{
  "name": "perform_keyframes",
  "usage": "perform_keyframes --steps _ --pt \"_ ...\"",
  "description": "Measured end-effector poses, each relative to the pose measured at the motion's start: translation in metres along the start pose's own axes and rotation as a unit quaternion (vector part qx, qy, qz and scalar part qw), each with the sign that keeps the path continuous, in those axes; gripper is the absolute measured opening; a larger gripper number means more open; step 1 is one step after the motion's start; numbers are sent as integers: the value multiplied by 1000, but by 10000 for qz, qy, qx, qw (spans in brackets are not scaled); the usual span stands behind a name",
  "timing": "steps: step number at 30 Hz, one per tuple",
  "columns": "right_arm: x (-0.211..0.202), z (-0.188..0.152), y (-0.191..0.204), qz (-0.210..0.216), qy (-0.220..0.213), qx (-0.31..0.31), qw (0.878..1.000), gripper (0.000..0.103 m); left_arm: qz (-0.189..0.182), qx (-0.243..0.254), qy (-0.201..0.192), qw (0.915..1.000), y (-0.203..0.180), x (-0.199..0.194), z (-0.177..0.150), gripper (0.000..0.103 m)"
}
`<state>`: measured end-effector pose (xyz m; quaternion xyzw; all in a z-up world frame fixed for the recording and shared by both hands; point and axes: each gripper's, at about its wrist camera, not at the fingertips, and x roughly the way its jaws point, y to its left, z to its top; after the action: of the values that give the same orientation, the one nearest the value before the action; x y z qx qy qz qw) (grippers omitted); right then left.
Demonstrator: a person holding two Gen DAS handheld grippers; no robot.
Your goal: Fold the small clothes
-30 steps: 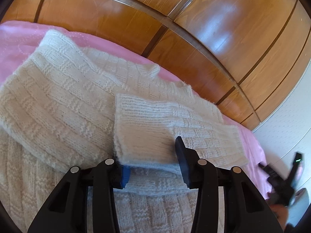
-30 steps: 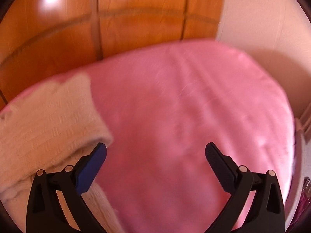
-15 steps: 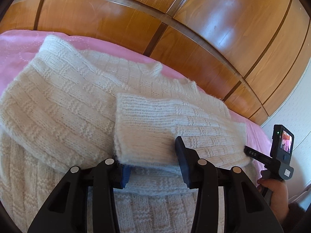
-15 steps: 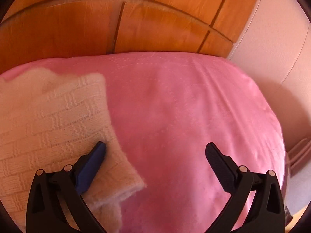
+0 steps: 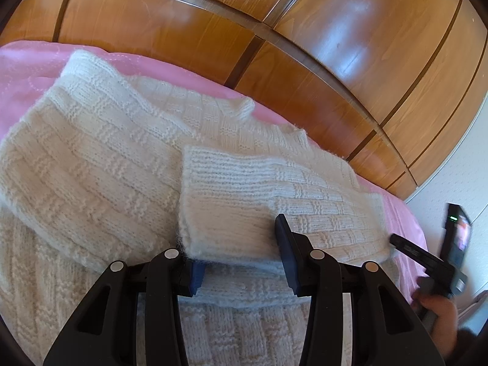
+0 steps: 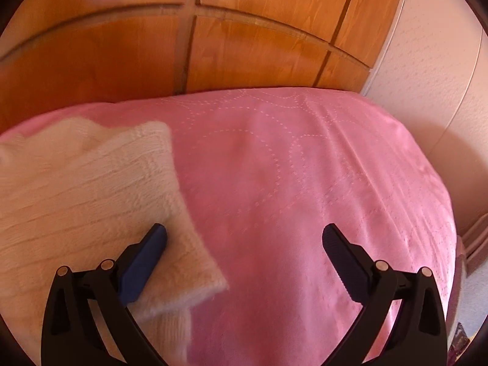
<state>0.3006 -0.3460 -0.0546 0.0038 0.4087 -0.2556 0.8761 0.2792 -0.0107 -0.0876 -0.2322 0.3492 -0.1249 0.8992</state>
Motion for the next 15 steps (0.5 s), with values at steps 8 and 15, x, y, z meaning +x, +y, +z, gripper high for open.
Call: perform_keyframes --steps 8,15 --pt "-82 -55 1 944 -314 -403 9942 101 -6 -11 0 10000 0 0 0 42" --pt "-66 -93 6 945 86 -393 9947 101 27 -4 -19 10000 -2 -3 -1 42"
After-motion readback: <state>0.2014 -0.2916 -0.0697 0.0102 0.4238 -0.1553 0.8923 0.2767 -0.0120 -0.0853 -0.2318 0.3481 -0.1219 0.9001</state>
